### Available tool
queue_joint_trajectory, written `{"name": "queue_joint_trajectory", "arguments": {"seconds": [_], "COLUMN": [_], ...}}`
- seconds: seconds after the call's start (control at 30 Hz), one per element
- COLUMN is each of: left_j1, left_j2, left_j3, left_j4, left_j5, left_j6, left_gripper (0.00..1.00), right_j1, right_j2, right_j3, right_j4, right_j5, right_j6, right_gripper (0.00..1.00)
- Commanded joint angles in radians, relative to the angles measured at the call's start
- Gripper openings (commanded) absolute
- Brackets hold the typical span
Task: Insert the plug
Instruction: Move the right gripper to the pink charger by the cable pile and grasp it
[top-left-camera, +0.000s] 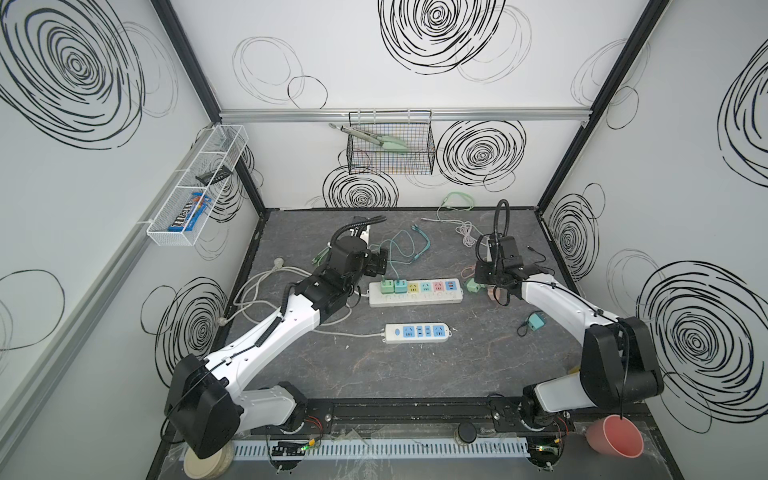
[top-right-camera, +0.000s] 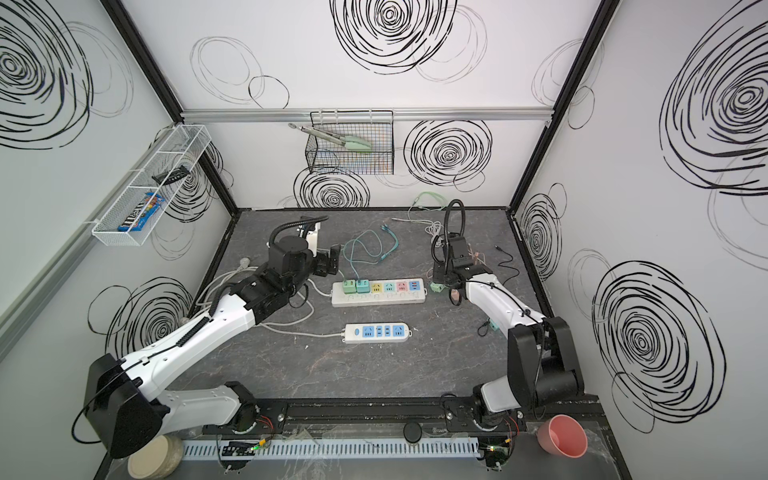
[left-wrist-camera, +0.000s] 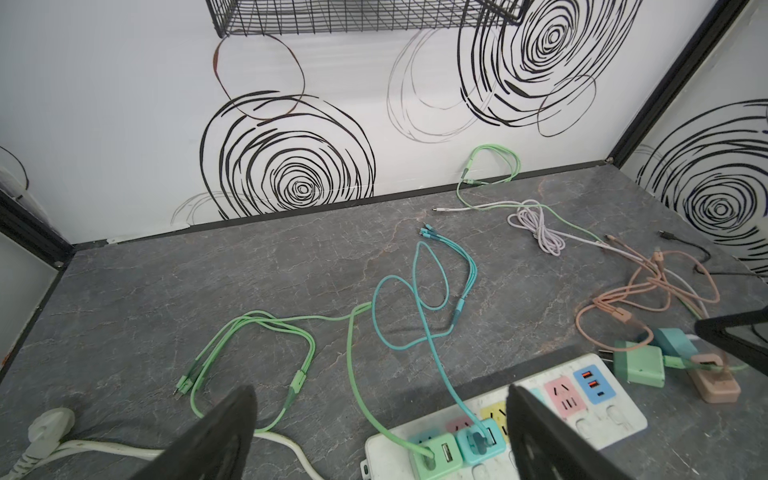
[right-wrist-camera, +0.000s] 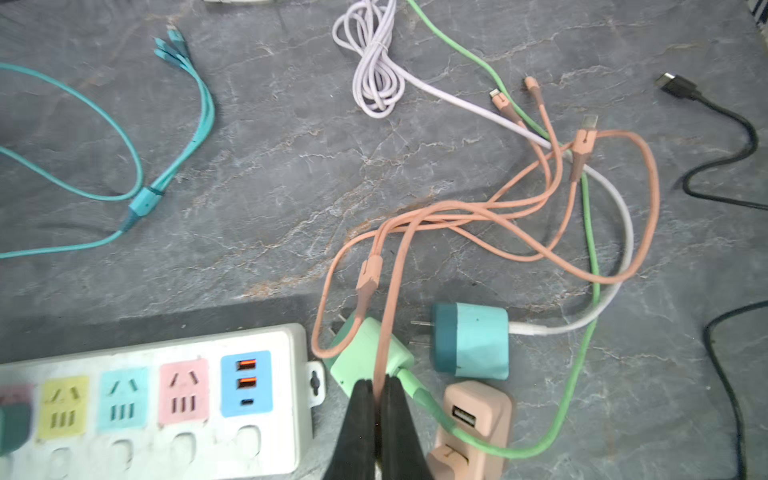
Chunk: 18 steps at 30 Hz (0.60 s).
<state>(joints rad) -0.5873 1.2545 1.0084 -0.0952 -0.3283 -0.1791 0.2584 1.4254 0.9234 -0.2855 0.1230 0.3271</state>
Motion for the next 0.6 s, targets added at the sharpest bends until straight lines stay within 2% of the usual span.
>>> {"name": "queue_joint_trajectory", "arguments": {"seconds": [0.0,0.17,0.33,0.5,0.57], "left_j1": [-0.005,-0.021,-0.056,-0.075,-0.085], "left_j2": [-0.031,-0.046,-0.028,-0.008,-0.001], "left_j3": [-0.014,-0.042,-0.024,-0.012,-0.006], "left_j4": [0.040,0.045,0.027,0.023,0.022], "left_j5": [0.037,0.055,0.053,0.077,0.091], "left_j6": [0.016,0.044,0.078,0.098,0.112], "left_gripper": [0.96,0.96,0.96,0.96,0.96], "right_j1": [0.004,0.036,0.091,0.099,0.090], "right_j2": [-0.053,-0.089,-0.091,-0.092,-0.092], "right_j3": [-0.025,-0.032,-0.028,-0.006,-0.015], "right_j4": [-0.051,-0.051,-0.039,-0.002,0.007], "right_j5": [-0.109,-0.305,-0.414,-0.595,-0.622], "right_j6": [0.040,0.088,0.158,0.151,0.133], "right_gripper": [0.00,0.00,0.00,0.00,0.00]}}
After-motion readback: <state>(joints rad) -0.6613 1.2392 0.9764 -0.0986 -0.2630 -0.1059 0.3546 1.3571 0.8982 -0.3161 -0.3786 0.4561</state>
